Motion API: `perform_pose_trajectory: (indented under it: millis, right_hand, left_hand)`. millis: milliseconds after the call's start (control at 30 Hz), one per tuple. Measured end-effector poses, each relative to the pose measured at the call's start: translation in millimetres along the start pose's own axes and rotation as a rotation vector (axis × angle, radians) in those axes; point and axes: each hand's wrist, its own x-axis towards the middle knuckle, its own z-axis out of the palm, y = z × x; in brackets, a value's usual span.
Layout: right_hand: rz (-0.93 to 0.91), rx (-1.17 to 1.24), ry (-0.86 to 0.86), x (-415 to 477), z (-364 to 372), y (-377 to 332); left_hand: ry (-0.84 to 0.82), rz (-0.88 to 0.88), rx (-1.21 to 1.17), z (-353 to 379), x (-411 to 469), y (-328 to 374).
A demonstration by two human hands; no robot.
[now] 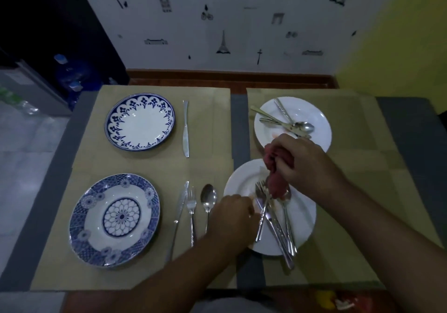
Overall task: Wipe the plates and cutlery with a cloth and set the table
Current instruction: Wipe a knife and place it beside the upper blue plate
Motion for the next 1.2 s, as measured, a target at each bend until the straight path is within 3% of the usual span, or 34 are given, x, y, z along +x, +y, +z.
perform_pose_trajectory:
  millis: [133,467,867,1033,1200]
  right_hand:
    - [0.014,0.021,0.028,-27.9,-10.8,14.3]
    - [0.002,0.148,0.055,-65.7,-16.8,37.9]
    - [0.231,0.189,-0.107,-47.4,-3.3,16.9]
    - [0.096,0.043,-0.266,-33.9,9.2,2.1]
    - [-0.133,-0.072,-0.225,-35.3,29.7,-15.2]
  left_hand:
    - [-0.085,-0.132,0.037,22.7,-7.4,11.4]
    - [-0.079,-0.271,-0.013,31.5,-12.5,20.2]
    - [-0.081,-0.566,-0.695,-0.3,-49.9,32.2]
    - [-0.080,-0.527,-0.828,-17.3,-59.9,27.7]
    - [-0.093,-0.464,-0.954,-29.5,-64.5,16.9]
